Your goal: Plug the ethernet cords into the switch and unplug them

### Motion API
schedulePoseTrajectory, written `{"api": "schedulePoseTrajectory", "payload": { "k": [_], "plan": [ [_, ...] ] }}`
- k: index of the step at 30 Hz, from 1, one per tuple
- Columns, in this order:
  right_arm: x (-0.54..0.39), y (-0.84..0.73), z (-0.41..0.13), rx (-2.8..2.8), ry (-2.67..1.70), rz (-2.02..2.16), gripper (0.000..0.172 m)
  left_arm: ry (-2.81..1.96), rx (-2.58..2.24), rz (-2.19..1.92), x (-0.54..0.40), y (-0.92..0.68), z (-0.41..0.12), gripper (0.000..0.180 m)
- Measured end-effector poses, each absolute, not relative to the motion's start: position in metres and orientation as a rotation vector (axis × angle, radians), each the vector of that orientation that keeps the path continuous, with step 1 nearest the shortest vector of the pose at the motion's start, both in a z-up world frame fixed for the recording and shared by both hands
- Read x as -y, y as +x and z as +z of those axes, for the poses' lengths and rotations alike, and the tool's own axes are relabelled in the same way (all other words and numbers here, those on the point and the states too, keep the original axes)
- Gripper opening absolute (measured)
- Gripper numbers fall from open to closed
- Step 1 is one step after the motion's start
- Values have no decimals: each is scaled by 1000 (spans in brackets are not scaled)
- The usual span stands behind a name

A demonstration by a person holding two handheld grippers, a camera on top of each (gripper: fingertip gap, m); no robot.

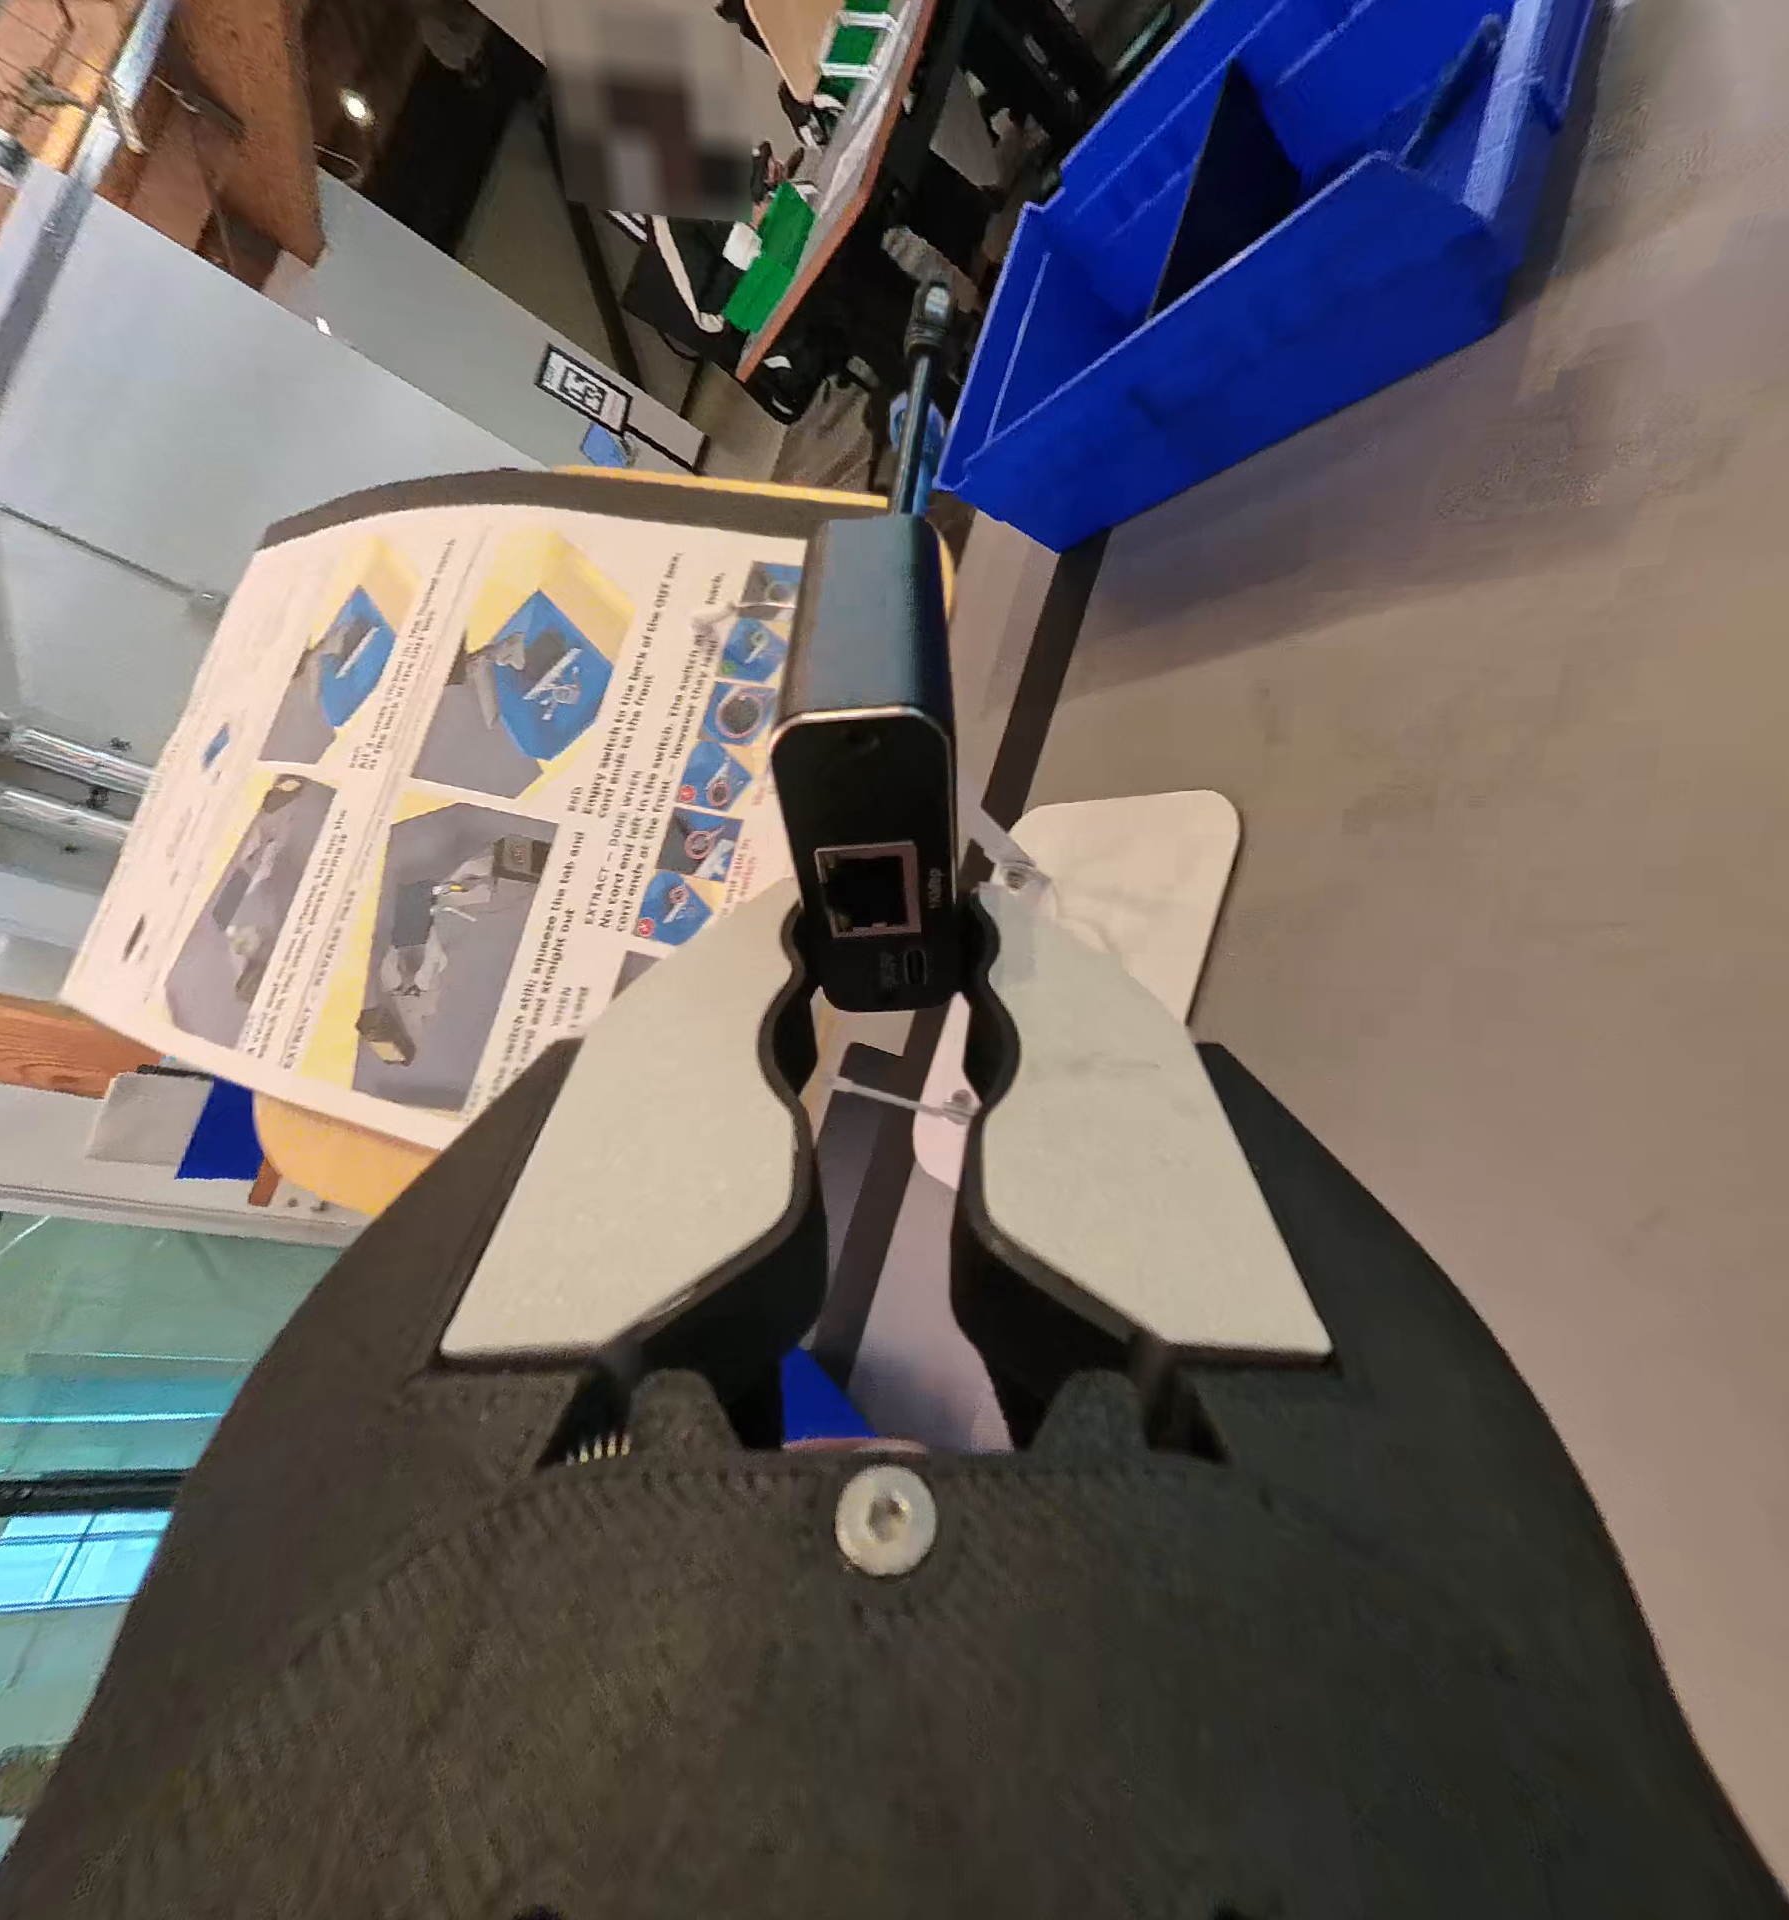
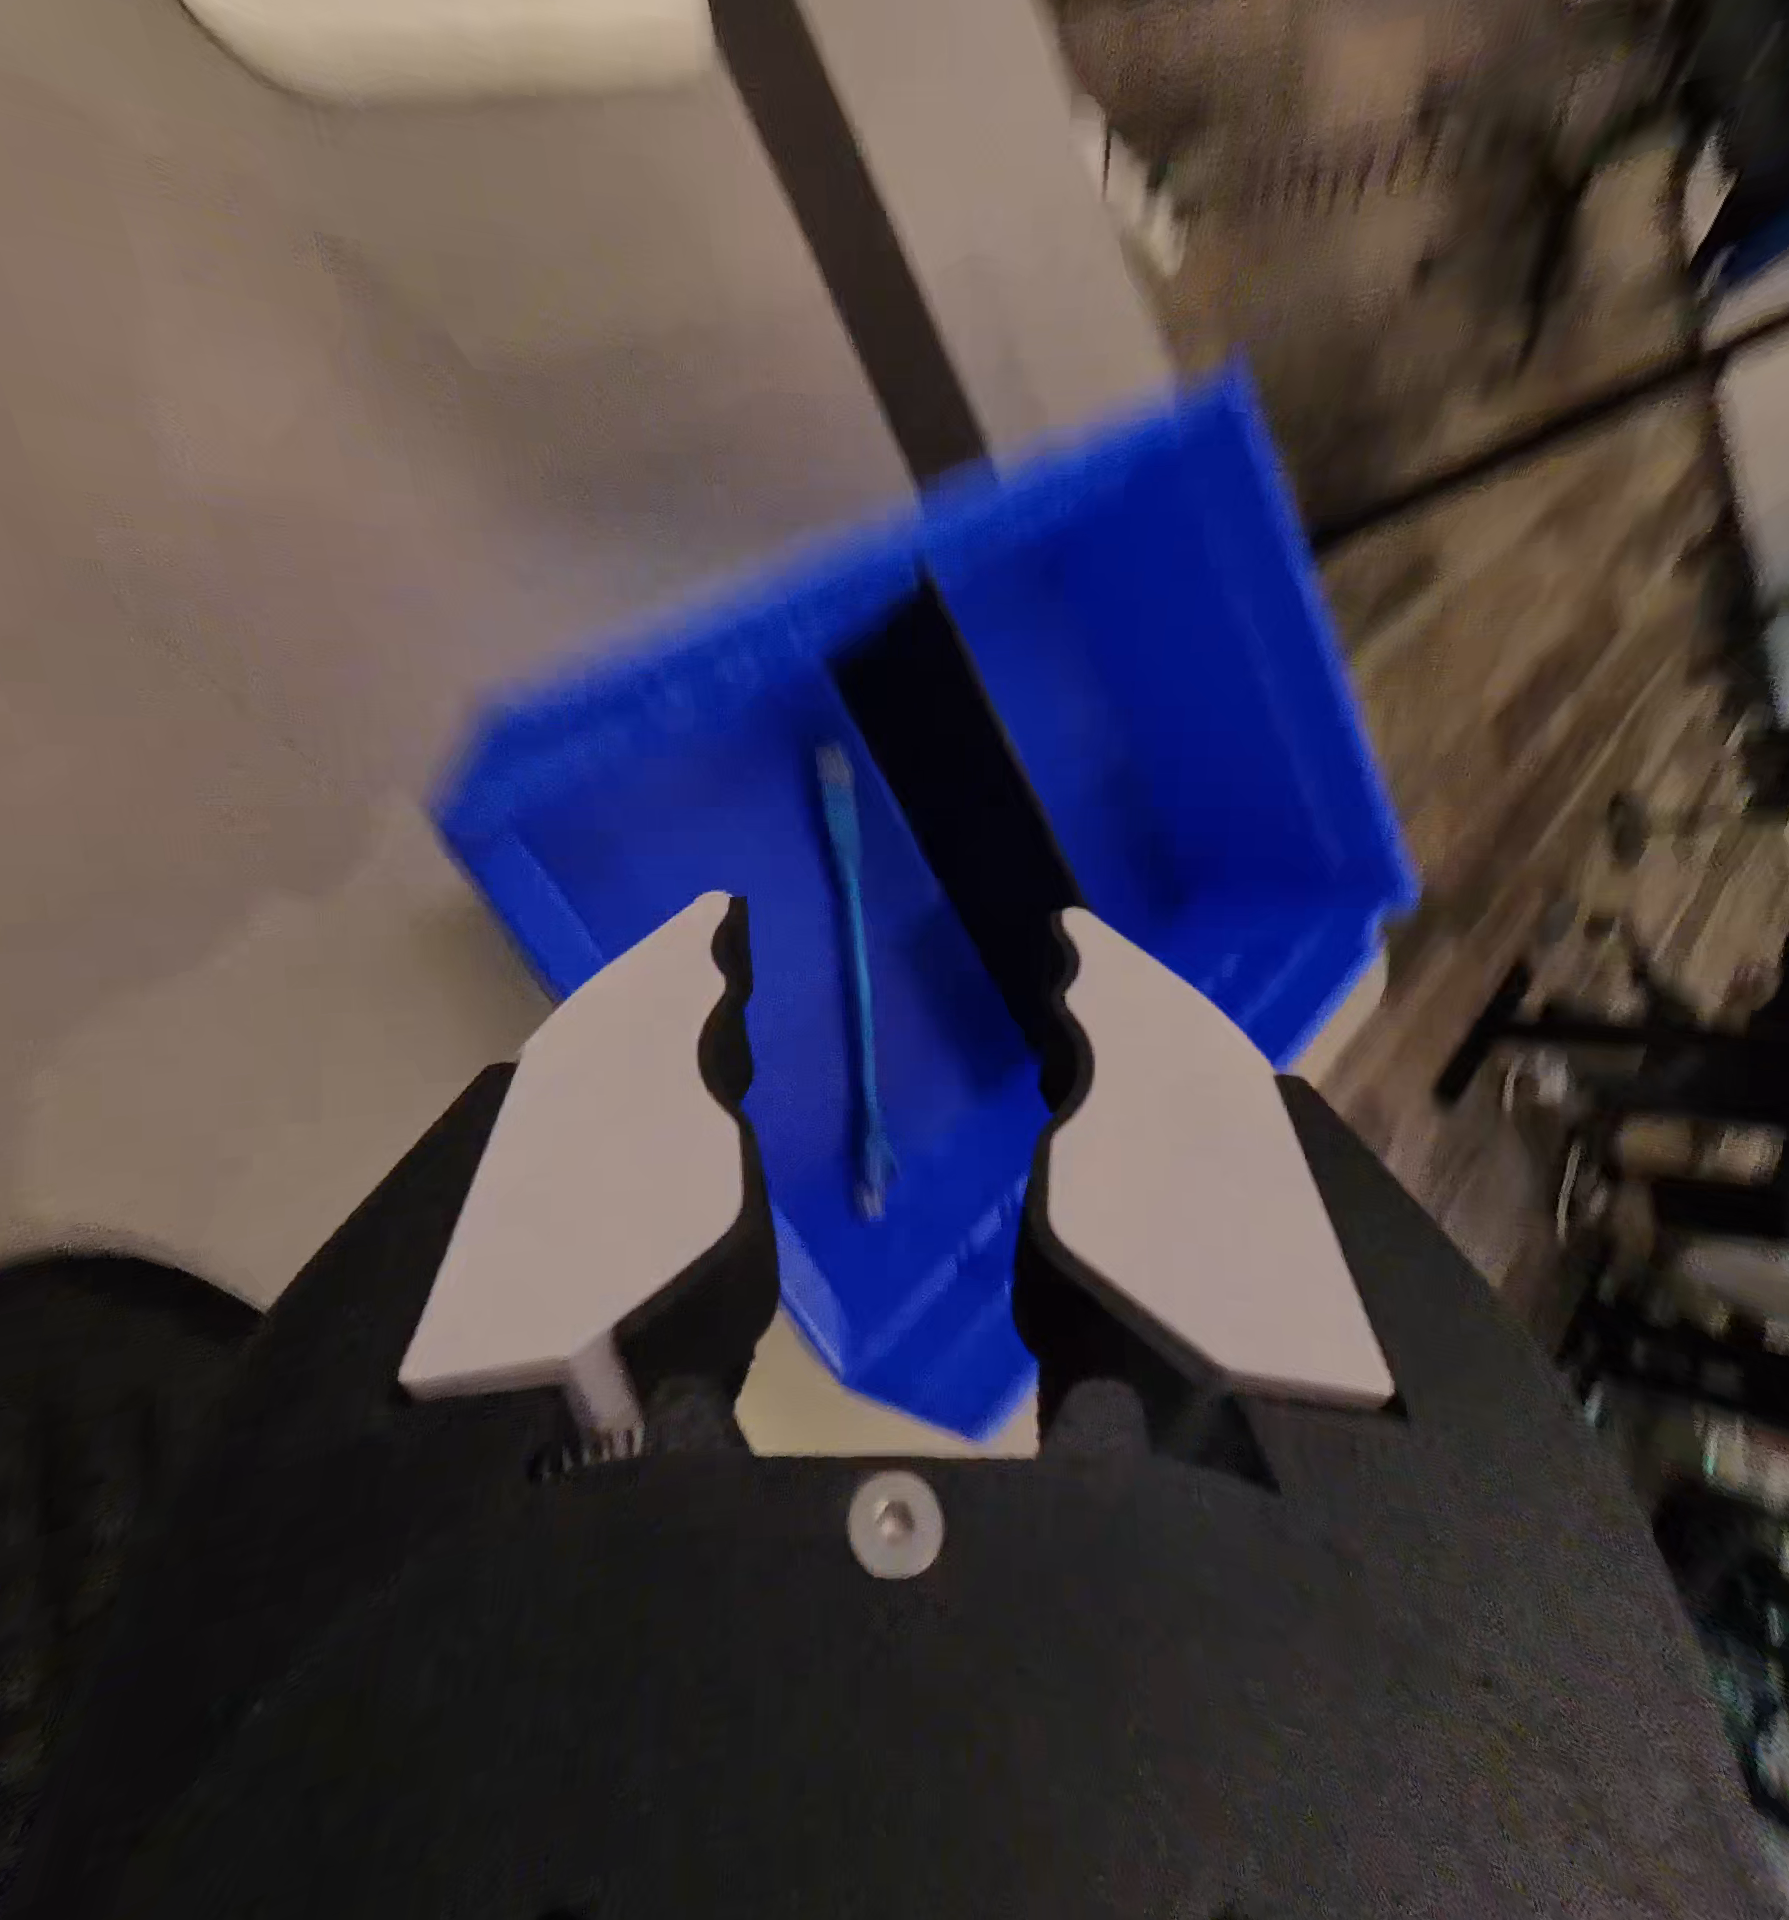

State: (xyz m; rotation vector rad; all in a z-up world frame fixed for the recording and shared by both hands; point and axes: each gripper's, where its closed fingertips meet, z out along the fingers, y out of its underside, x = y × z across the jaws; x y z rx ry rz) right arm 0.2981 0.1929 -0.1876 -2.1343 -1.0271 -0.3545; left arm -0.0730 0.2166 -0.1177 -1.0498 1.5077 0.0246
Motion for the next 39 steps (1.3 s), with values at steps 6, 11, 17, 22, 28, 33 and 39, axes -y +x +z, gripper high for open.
{"api": "schedulePoseTrajectory", "payload": {
  "k": [6, 11, 17, 22, 28, 33, 39],
  "plan": [
    [-165, 80, -126, 1305, -1637, -45, 64, -1110, -1635, -5, -206, -44, -142, 24],
    [-175, 8, -146, 1475, -1526, -20, 61, -1129, -1736, -24, -189, -30, -153, 24],
    [-176, -19, -163, 1598, -1475, -55, 26, -1129, -1822, -52, -173, -25, -160, 24],
    [-172, -17, -160, 1577, -1493, -15, 25, -1082, -1793, -111, -170, -24, -151, 26],
    [-167, -17, -158, 1605, -1507, -86, 25, -986, -1766, -118, -156, -17, -136, 41],
    [-165, -22, -158, 1606, -1495, -117, 25, -985, -1820, -127, -149, -17, -142, 24],
    [-160, -9, -150, 1556, -1507, -32, 38, -935, -1738, -230, -143, -24, -127, 24]
  ]
}}
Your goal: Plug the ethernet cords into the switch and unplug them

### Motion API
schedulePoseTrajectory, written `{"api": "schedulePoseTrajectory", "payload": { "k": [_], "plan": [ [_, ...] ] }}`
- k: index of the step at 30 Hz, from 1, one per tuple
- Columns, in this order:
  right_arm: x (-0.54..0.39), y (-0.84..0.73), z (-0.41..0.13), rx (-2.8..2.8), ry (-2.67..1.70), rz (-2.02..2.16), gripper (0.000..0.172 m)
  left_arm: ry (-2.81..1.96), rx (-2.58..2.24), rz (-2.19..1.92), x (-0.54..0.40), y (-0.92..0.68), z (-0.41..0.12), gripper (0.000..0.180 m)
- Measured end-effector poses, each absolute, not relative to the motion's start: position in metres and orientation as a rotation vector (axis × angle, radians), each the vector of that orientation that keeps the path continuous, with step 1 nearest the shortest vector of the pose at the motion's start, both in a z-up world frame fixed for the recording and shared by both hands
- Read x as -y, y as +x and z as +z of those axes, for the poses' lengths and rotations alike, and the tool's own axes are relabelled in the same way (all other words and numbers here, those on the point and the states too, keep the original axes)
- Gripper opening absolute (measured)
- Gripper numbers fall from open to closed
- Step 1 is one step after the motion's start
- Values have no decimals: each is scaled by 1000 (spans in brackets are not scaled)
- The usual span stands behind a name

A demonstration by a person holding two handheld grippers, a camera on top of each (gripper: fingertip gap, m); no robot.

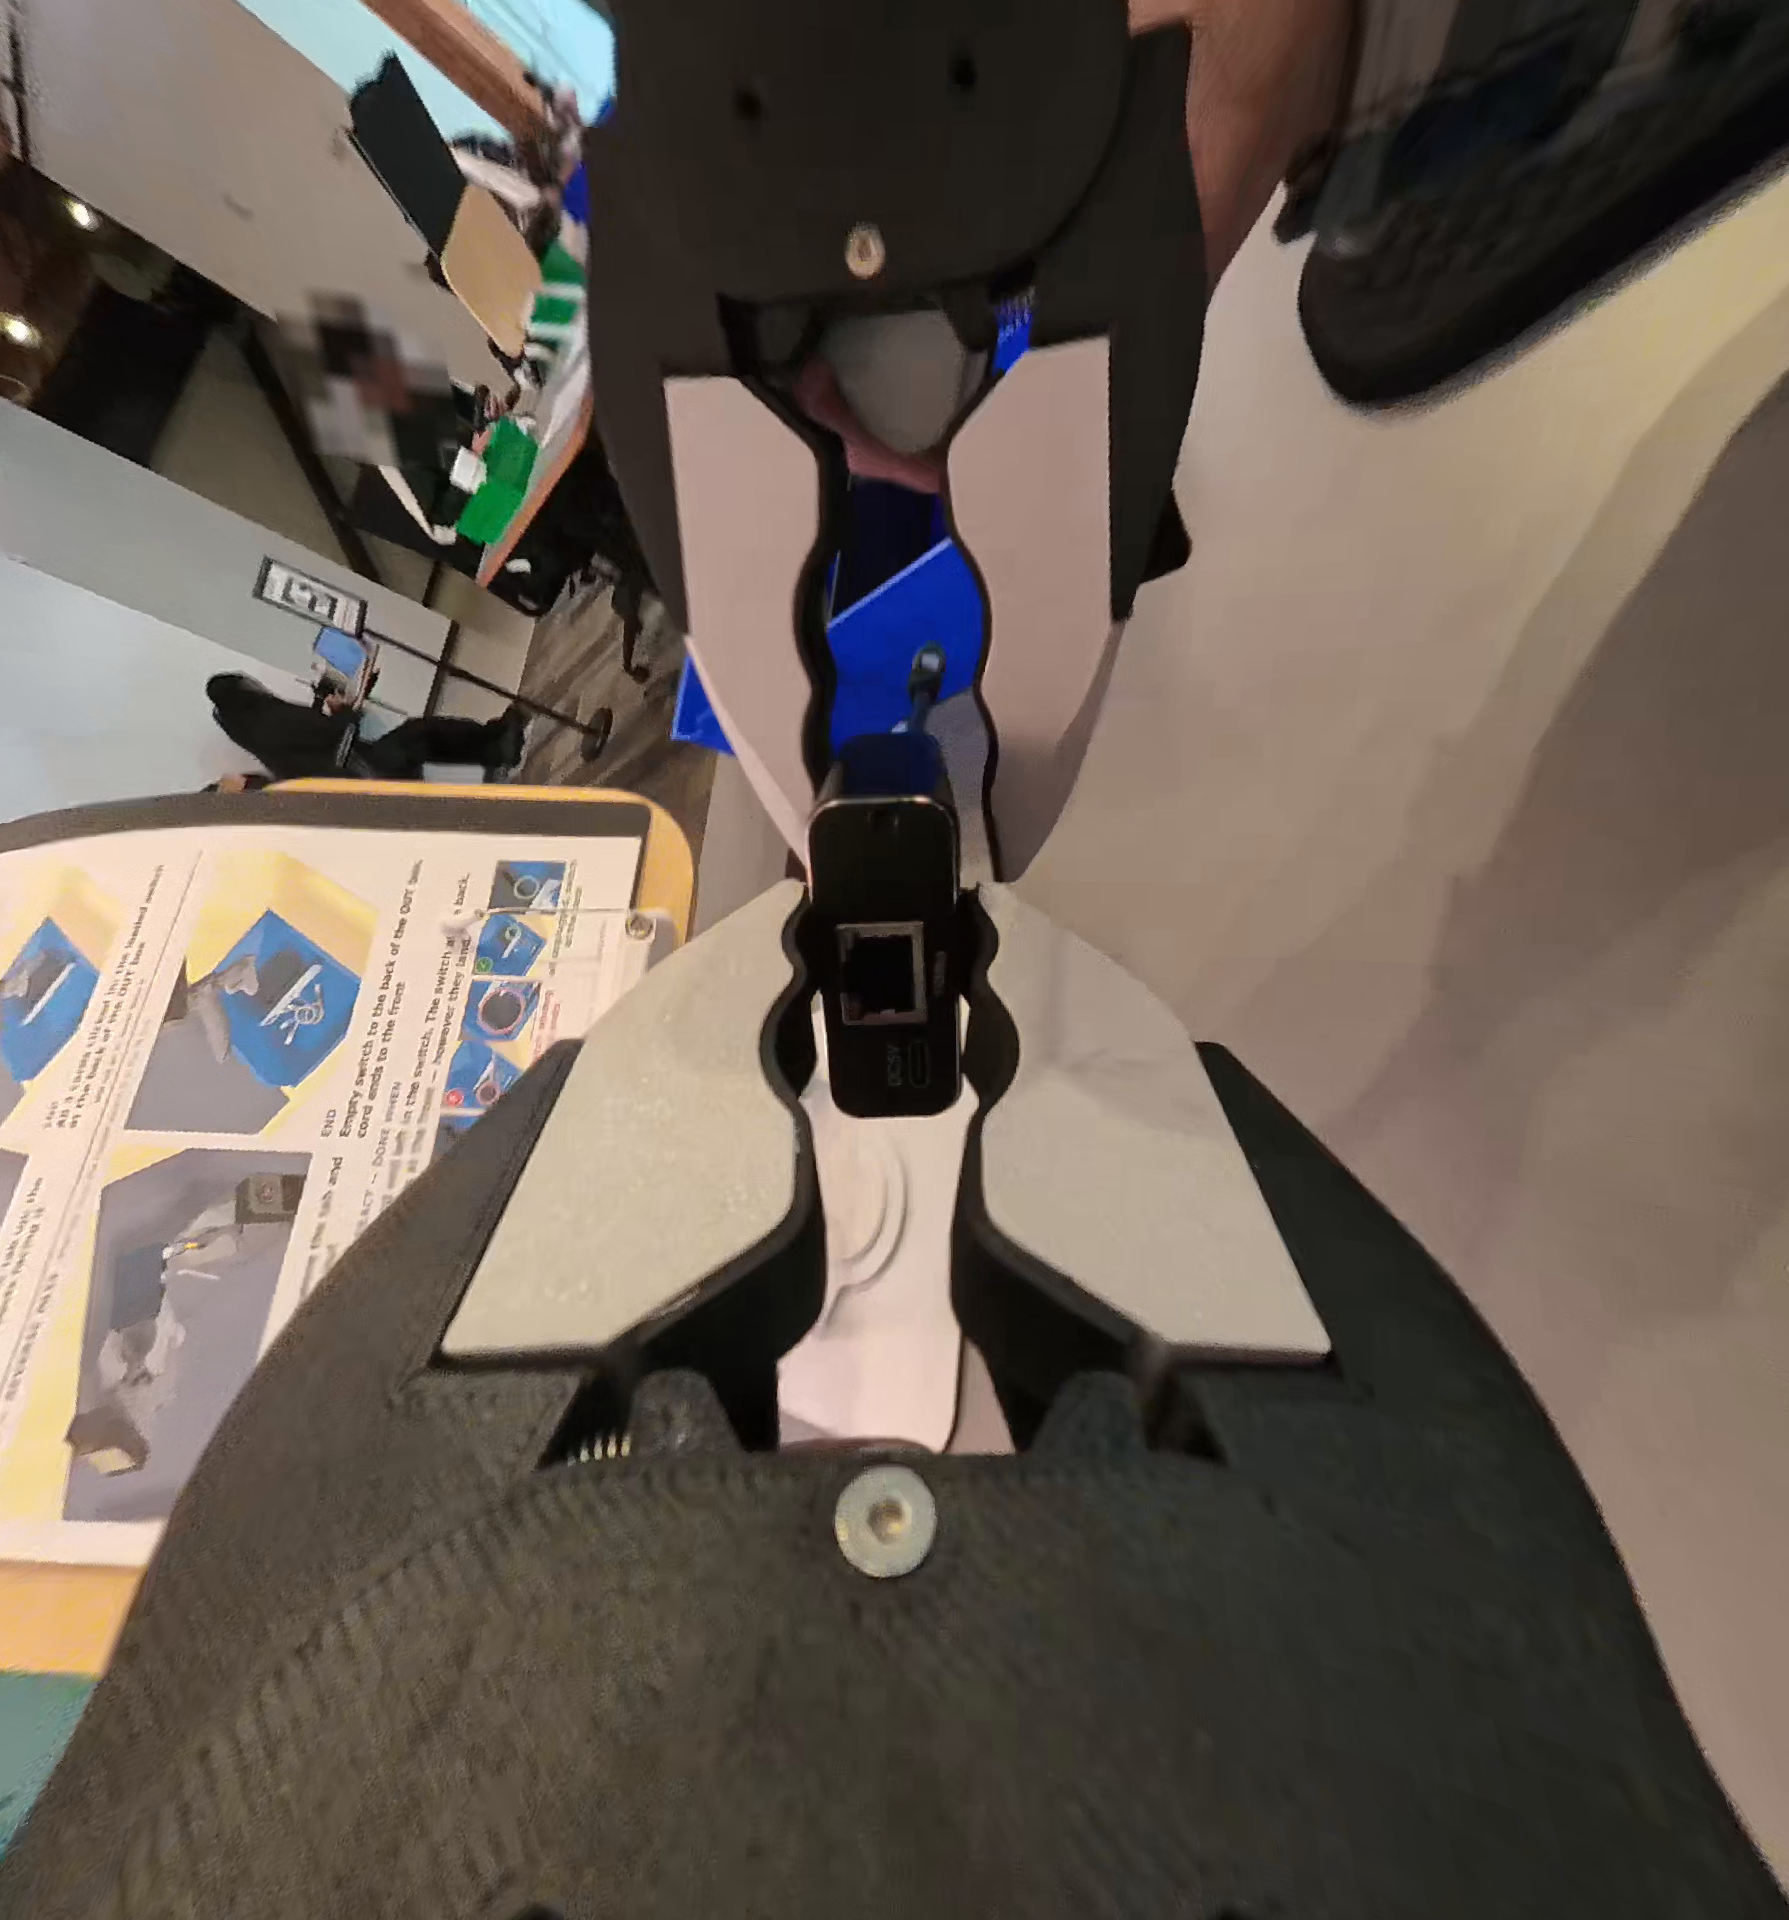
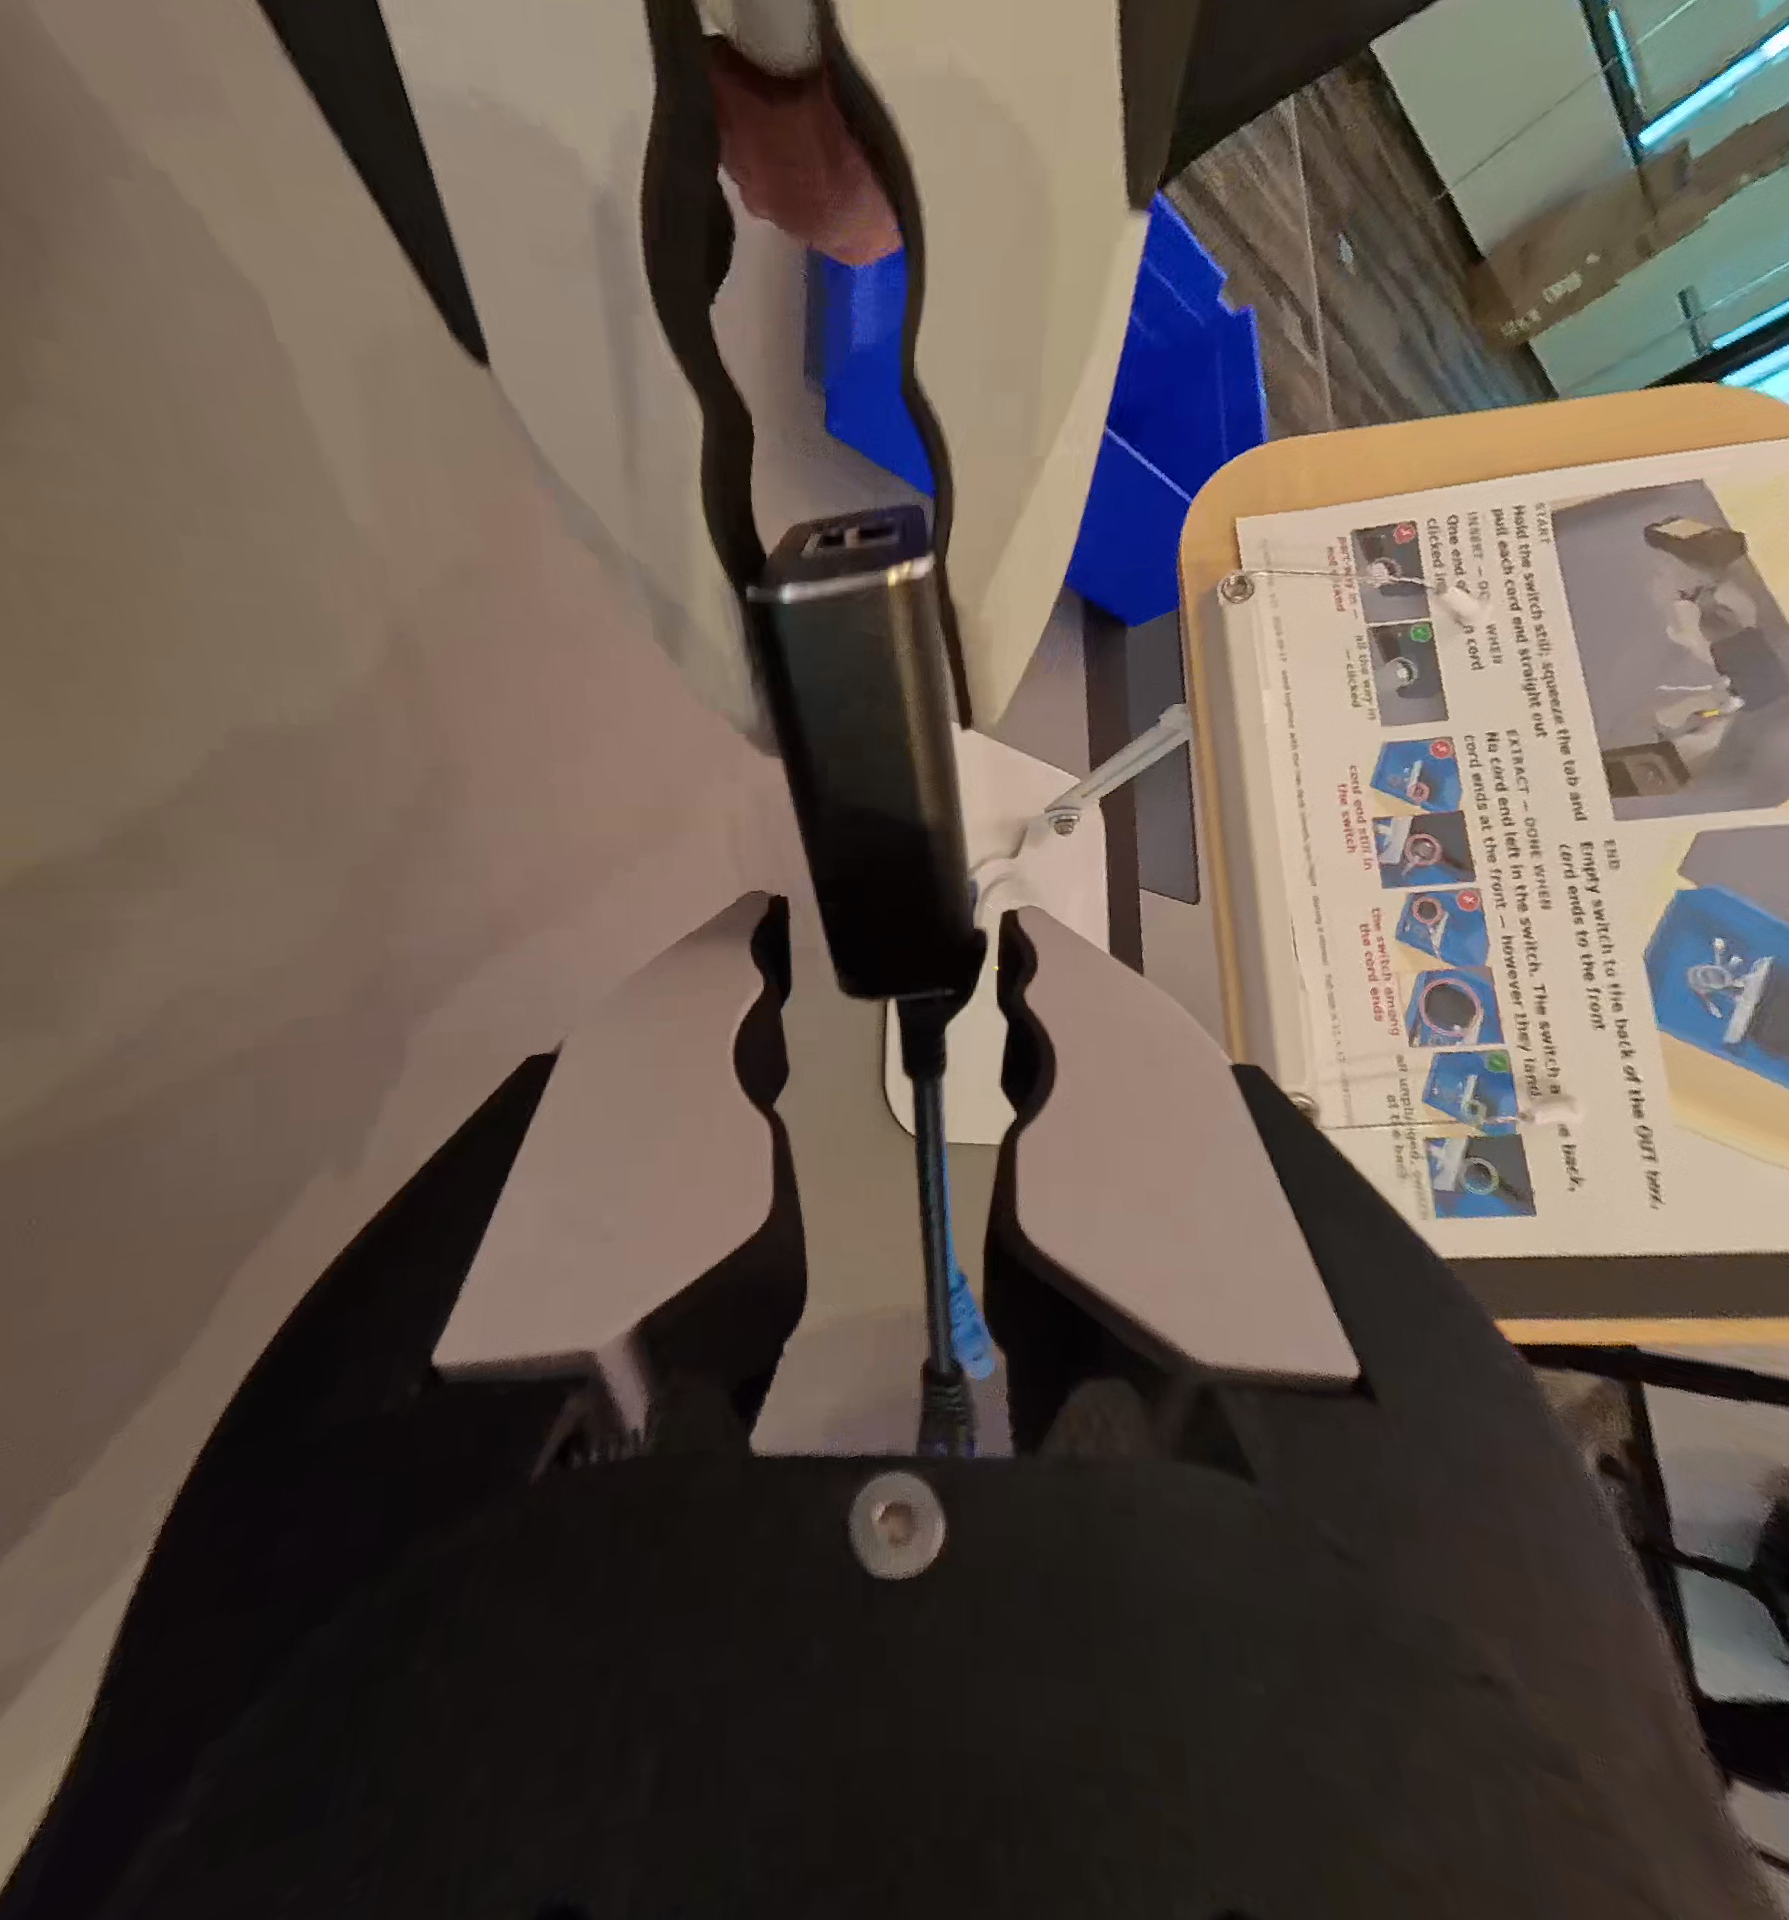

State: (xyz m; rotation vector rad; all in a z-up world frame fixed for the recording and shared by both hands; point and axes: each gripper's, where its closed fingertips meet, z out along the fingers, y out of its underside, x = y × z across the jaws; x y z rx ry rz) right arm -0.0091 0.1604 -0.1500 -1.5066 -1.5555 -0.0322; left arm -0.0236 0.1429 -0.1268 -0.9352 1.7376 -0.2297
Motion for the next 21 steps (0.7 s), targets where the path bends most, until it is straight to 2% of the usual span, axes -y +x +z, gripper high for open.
{"api": "schedulePoseTrajectory", "payload": {
  "k": [2, 7, 10, 11, 14, 16, 21],
  "plan": [
    [-158, -11, -150, 1560, -1491, -20, 24, -925, -1736, -309, -136, -24, -125, 24],
    [-154, -7, -157, 1579, -1548, -31, 23, -968, -1739, -366, -141, -25, -133, 24],
    [-160, 5, -164, 1606, -1611, -181, 23, -969, -1708, -234, -152, -23, -132, 54],
    [-160, 8, -166, 1621, -1623, -237, 23, -967, -1719, -212, -151, -22, -132, 56],
    [-157, 6, -168, 1638, -1653, -267, 23, -970, -1801, -105, -152, -17, -143, 46],
    [-155, 5, -165, 1638, -1654, -283, 23, -982, -1872, -82, -150, -17, -156, 27],
    [-151, 4, -156, 1622, -1619, -330, 23, -958, -1810, -157, -147, -16, -150, 25]
  ]
}}
